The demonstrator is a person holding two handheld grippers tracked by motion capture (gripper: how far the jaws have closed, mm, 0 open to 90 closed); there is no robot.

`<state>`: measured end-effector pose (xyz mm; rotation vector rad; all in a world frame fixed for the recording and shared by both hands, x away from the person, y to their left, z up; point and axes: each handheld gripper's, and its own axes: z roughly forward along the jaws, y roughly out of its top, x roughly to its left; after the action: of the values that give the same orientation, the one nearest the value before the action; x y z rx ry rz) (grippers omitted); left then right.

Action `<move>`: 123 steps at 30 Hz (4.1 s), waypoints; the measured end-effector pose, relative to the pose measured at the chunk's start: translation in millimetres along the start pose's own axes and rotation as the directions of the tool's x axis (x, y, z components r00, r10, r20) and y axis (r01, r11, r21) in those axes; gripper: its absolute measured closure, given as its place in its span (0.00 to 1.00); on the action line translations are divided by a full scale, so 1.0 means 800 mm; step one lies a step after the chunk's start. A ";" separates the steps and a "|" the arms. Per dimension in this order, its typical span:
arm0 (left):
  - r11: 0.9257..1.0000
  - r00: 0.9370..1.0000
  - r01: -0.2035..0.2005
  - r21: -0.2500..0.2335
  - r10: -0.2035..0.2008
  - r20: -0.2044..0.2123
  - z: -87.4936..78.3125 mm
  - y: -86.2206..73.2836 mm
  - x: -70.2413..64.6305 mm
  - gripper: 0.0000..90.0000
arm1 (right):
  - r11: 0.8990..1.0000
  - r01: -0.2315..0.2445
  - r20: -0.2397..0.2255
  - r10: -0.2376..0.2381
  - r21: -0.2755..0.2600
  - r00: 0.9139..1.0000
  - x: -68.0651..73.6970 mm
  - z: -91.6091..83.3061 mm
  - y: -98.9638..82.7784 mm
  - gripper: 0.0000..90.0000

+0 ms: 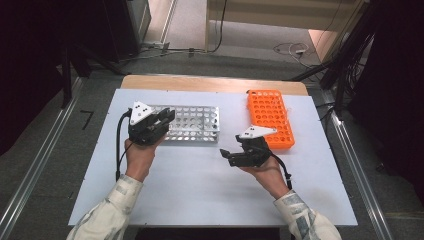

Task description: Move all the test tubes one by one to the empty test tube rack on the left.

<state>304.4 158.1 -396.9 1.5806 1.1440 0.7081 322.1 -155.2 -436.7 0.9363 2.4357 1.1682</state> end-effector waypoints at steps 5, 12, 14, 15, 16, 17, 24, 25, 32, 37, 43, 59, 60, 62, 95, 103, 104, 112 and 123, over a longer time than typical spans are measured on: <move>1.000 1.000 0.005 -0.006 -0.005 -0.026 0.001 0.001 0.008 0.84 | 1.000 0.001 0.002 -0.001 0.000 1.000 0.000 0.000 0.000 0.25; 1.000 0.998 0.012 -0.012 -0.013 -0.060 0.000 0.002 0.020 0.84 | 1.000 -0.002 0.002 0.002 0.001 1.000 0.000 0.000 0.000 0.25; 1.000 0.998 0.013 -0.014 -0.014 -0.069 0.000 0.002 0.022 0.84 | 1.000 -0.001 0.003 0.001 0.002 1.000 0.001 0.000 0.000 0.25; 1.000 0.997 0.014 -0.014 -0.015 -0.074 0.000 0.002 0.023 0.84 | 1.000 0.000 0.004 0.000 0.003 1.000 0.001 0.001 0.000 0.25; 1.000 0.997 0.014 -0.014 -0.015 -0.079 0.001 0.002 0.024 0.84 | 1.000 0.000 0.004 0.000 0.002 1.000 0.001 0.001 0.000 0.25; 1.000 0.996 0.016 -0.016 -0.017 -0.082 0.001 0.002 0.025 0.84 | 1.000 0.001 0.004 -0.001 0.002 1.000 0.001 0.001 0.000 0.25; 1.000 0.994 0.009 -0.015 -0.011 -0.108 0.005 0.000 0.030 0.84 | 1.000 0.001 0.004 -0.001 -0.001 1.000 0.000 0.000 0.000 0.25; 1.000 0.994 0.008 -0.013 -0.009 -0.109 0.006 0.000 0.030 0.84 | 1.000 0.001 0.004 -0.001 -0.001 1.000 0.000 0.000 0.000 0.25; 1.000 0.993 0.001 -0.014 -0.002 -0.115 0.009 -0.002 0.031 0.84 | 1.000 0.002 0.004 -0.002 -0.002 1.000 0.000 0.000 0.000 0.25; 1.000 0.992 -0.003 -0.017 0.001 -0.125 0.011 -0.006 0.032 0.84 | 1.000 0.001 0.001 -0.001 -0.002 1.000 0.000 0.000 0.000 0.25; 1.000 0.991 -0.025 -0.015 0.023 -0.128 0.014 -0.016 0.032 0.84 | 1.000 0.002 0.003 -0.002 0.000 1.000 0.000 0.000 0.000 0.25; 0.998 0.988 -0.052 0.020 0.055 -0.142 0.027 -0.049 0.029 0.83 | 1.000 0.003 0.003 -0.003 0.003 1.000 0.001 0.001 0.000 0.25; 0.998 0.989 -0.050 0.027 0.053 -0.140 0.027 -0.050 0.029 0.83 | 1.000 0.003 0.003 -0.003 0.003 1.000 0.001 0.001 0.000 0.25; 0.998 0.989 -0.044 0.034 0.048 -0.138 0.029 -0.051 0.029 0.83 | 1.000 0.004 0.003 -0.004 0.004 1.000 0.001 0.001 0.000 0.25; 0.998 0.998 0.031 0.060 -0.027 -0.062 0.007 -0.052 -0.011 0.20 | 0.996 -0.061 0.139 0.069 -0.058 0.988 -0.047 -0.033 -0.007 0.25; 0.997 0.998 0.030 0.074 -0.025 -0.059 0.010 -0.057 -0.011 0.17 | 0.992 -0.099 0.172 0.111 -0.076 0.979 -0.071 -0.045 -0.012 0.25; 0.997 0.998 0.030 0.072 -0.025 -0.057 0.010 -0.057 -0.012 0.17 | 0.991 -0.106 0.176 0.118 -0.079 0.977 -0.073 -0.046 -0.013 0.25; 0.997 0.998 0.027 0.078 -0.023 -0.052 0.010 -0.058 -0.015 0.16 | 0.986 -0.130 0.231 0.150 -0.099 0.961 -0.097 -0.055 -0.022 0.26; 0.996 0.999 0.025 0.085 -0.021 -0.043 0.011 -0.058 -0.016 0.14 | 0.980 -0.165 0.309 0.193 -0.113 0.931 -0.130 -0.066 -0.035 0.26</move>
<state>292.0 144.8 -442.5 1.6277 1.2355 0.6881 361.6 -268.6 -427.6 1.2368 2.0639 1.0709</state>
